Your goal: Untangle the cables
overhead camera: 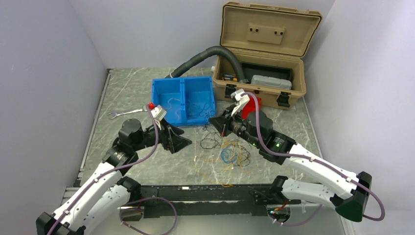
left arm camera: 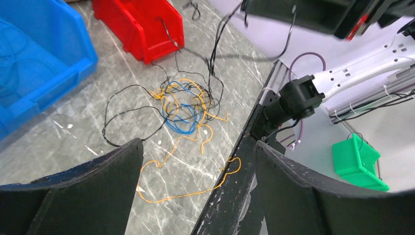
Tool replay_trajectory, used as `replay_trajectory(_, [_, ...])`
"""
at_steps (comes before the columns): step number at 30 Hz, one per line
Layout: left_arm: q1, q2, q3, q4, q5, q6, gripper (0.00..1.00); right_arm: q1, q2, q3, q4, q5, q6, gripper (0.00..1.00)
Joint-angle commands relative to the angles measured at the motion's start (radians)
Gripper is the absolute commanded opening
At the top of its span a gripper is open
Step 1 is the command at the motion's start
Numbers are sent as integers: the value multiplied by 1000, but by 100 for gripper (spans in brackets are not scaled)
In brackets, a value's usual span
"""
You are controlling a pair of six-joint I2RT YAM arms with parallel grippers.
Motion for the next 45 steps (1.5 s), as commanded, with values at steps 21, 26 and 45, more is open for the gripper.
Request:
replay_trajectory(21, [-399,508,0,584,-467,110,88,3,32,482,-207,137,84,0])
replay_trajectory(26, [-398,630,48,628,-488,67,86,3,38,551,-217,159,81,0])
replay_trajectory(45, [-379,172,267,-204,-825,158,0,-2,-159,345,-446,760,91,0])
